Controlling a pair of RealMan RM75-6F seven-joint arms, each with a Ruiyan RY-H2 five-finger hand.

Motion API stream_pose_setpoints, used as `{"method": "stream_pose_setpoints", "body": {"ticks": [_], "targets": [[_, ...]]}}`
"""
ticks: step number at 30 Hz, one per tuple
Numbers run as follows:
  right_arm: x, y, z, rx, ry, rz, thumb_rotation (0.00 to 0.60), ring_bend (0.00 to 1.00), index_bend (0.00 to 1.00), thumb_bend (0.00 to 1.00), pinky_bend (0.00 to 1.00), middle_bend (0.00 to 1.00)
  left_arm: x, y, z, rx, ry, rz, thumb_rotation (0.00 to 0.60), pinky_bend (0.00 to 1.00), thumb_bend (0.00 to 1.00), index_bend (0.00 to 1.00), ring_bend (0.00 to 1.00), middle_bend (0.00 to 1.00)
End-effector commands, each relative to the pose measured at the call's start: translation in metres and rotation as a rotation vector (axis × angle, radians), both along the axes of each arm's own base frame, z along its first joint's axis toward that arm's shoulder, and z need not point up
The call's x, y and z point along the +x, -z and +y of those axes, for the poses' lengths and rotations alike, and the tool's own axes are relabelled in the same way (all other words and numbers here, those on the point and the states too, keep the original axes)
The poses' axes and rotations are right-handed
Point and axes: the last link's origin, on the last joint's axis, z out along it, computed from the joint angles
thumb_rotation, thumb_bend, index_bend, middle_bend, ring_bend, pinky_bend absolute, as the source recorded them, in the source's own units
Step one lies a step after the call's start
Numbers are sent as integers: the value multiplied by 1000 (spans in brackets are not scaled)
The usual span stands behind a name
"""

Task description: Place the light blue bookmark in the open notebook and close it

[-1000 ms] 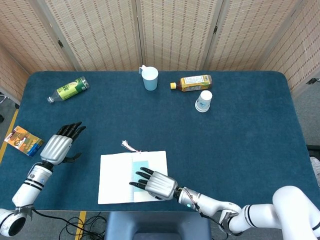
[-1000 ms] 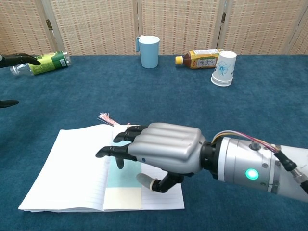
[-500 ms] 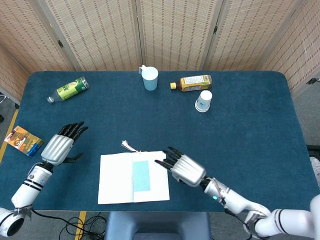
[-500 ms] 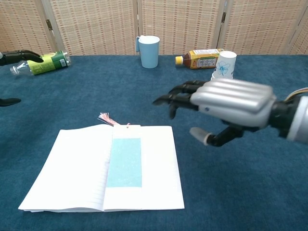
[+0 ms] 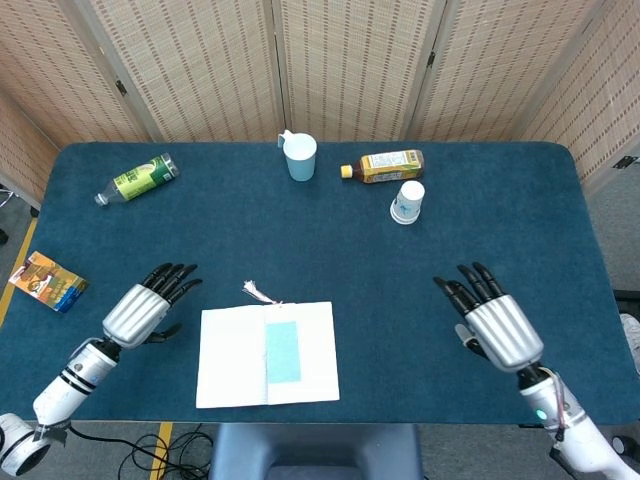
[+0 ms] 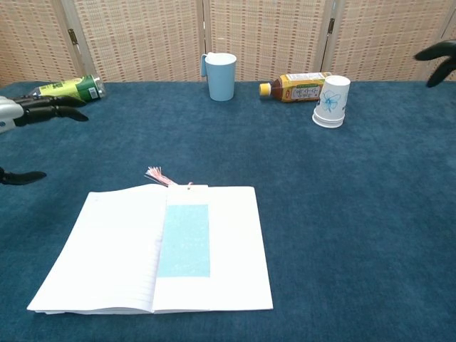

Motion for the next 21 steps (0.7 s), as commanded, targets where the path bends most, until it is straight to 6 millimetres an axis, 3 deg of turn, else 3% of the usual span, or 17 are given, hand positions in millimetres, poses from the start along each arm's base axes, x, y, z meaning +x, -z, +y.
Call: {"method": "stream_pose_setpoints", "body": {"ticks": [1, 8, 21], "targets": [[-15, -16, 13, -52, 68, -14, 600, 55, 5, 304, 82, 210, 2, 11, -2, -28, 53, 41, 600, 113, 326, 127, 14, 39], [-30, -22, 23, -80, 124, -31, 600, 55, 5, 285, 82, 204, -4, 24, -10, -71, 104, 107, 600, 113, 258, 75, 15, 39], [-32, -18, 25, -74, 127, -40, 600, 55, 5, 282, 82, 204, -25, 29, -32, -98, 151, 141, 600, 113, 248, 28, 14, 31]]}}
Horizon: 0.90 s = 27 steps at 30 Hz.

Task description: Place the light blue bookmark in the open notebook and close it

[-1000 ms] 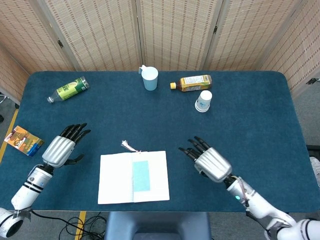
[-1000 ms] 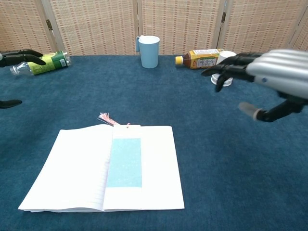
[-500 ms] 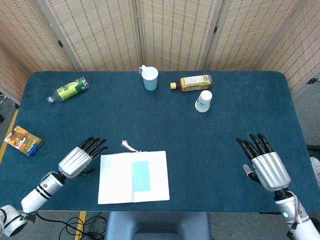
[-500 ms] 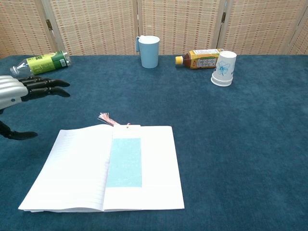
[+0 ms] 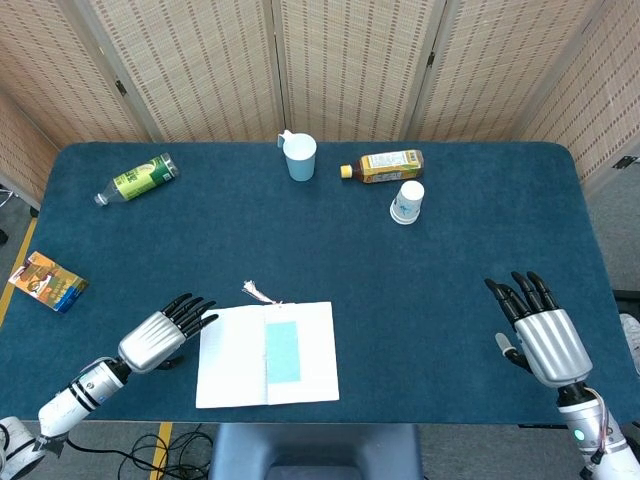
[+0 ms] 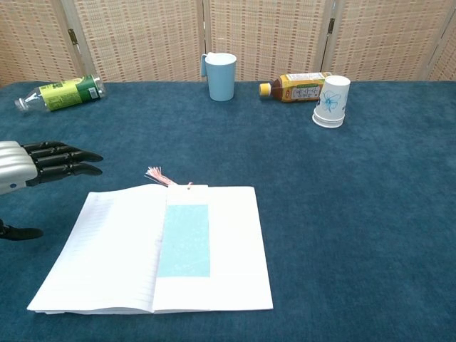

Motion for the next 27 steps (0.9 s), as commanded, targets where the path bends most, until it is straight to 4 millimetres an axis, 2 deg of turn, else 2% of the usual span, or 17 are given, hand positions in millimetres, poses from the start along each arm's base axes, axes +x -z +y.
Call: {"method": "stream_pose_setpoints", "body": {"ticks": [1, 9, 17, 27], "targets": [[0, 1, 0, 3, -1, 0, 600, 55, 5, 282, 82, 204, -6, 3, -9, -14, 11, -15, 600, 113, 242, 27, 14, 31], [3, 2, 0, -1, -3, -2, 600, 55, 5, 282, 82, 204, -8, 18, -20, -59, 65, -33, 600, 113, 232, 26, 15, 24], [4, -1, 3, -15, 2, 1, 600, 55, 5, 282, 82, 205, -5, 40, -23, -84, 111, -30, 600, 113, 232, 26, 14, 22], [5, -2, 5, -18, 9, -1, 600, 55, 5, 282, 82, 205, -14, 34, -21, -59, 100, -18, 600, 113, 232, 26, 14, 22]]}}
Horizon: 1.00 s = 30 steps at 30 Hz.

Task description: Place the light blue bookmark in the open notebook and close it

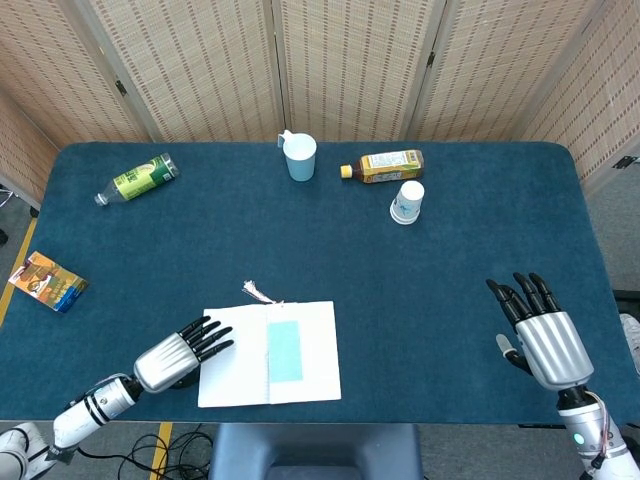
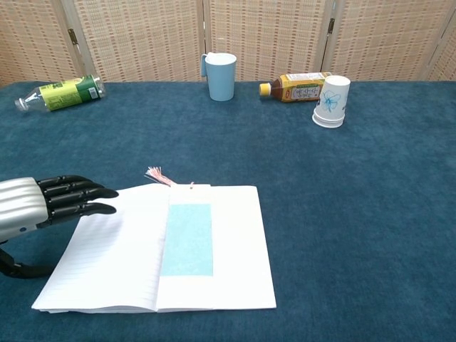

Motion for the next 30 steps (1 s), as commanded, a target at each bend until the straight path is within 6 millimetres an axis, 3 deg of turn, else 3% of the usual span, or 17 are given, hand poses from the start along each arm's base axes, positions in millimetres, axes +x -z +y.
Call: {"method": "stream_pose_setpoints", "body": {"ticks": [1, 18, 30], "targets": [[0, 0, 0, 0, 0, -1, 600, 55, 5, 282, 82, 204, -3, -2, -1, 4, -6, 6, 600, 113, 232, 26, 14, 22], [-2, -2, 2, -10, 11, -8, 600, 55, 5, 282, 82, 204, 5, 3, -3, -23, 13, -12, 600, 113, 232, 27, 14, 22], [-5, -3, 3, -18, 20, -13, 600, 55, 5, 273, 82, 204, 18, 17, 4, -52, 1, -56, 600, 113, 232, 46, 14, 22]]}}
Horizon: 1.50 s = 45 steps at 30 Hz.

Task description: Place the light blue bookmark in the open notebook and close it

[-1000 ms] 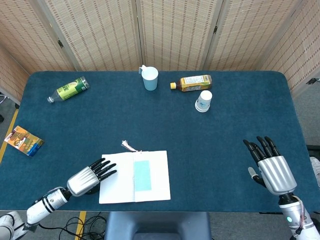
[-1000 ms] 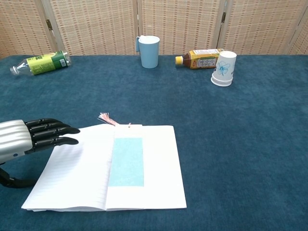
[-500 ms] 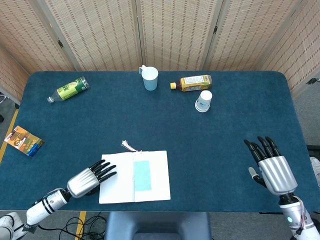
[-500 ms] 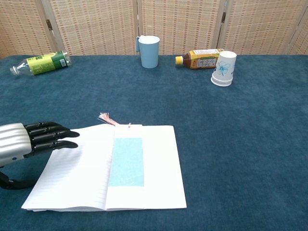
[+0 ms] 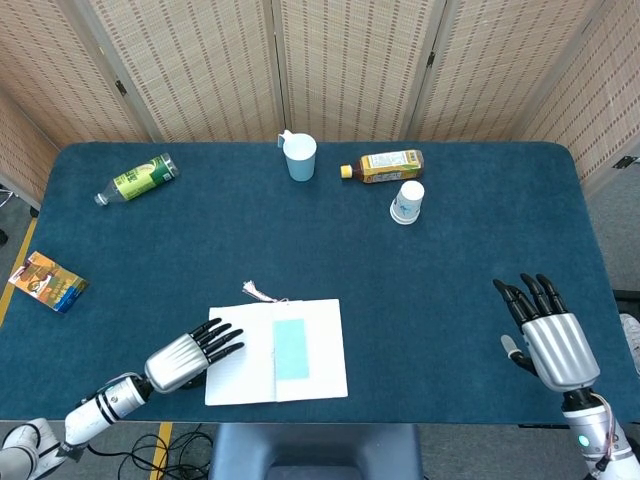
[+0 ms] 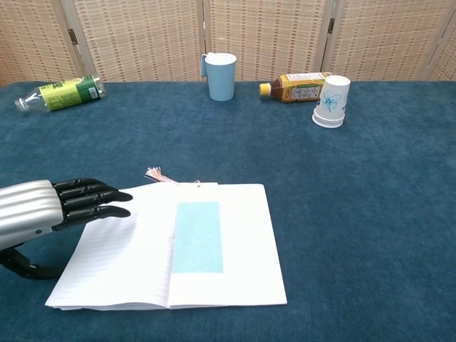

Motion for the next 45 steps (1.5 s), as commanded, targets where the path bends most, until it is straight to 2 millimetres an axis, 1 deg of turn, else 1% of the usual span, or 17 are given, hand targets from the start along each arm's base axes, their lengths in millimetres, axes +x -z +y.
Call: {"method": "stream_pose_setpoints", "body": {"ticks": [1, 6, 12, 15, 22, 25, 30, 33, 38, 45], "targets": [[-1, 0, 0, -2, 2, -2, 600, 55, 5, 273, 82, 204, 3, 3, 2, -8, -13, -31, 600, 113, 231, 53, 14, 22], [-2, 0, 0, -6, 7, -5, 600, 55, 5, 273, 82, 204, 6, 9, 4, -24, -36, -86, 600, 113, 231, 113, 15, 22], [-3, -2, 0, -13, 10, -5, 600, 55, 5, 273, 82, 204, 8, 16, 7, -54, -59, -151, 600, 113, 231, 225, 23, 57], [-4, -2, 0, -16, 14, -8, 600, 55, 5, 273, 82, 204, 10, 20, 8, -59, -62, -175, 600, 113, 231, 254, 24, 73], [-5, -3, -1, -19, 17, -10, 600, 55, 5, 273, 82, 205, 12, 26, 11, -60, -71, -211, 600, 113, 249, 280, 33, 95], [-5, -3, -2, -20, 18, -11, 600, 55, 5, 273, 82, 204, 13, 29, 12, -60, -80, -226, 600, 113, 276, 287, 36, 101], [-6, -3, -2, -23, 20, -14, 600, 55, 5, 273, 82, 204, 15, 34, 12, -65, -93, -254, 600, 113, 377, 302, 44, 114], [-6, -3, -2, -24, 21, -14, 600, 55, 5, 273, 82, 204, 16, 36, 13, -68, -96, -264, 600, 113, 421, 307, 47, 119], [-6, -4, -3, -28, 21, -15, 600, 55, 5, 273, 82, 204, 18, 37, 13, -74, -106, -297, 600, 113, 468, 318, 52, 126], [-6, -5, -3, -31, 18, -16, 600, 55, 5, 273, 82, 204, 23, 35, 15, -93, -123, -361, 600, 113, 563, 404, 60, 141]]}}
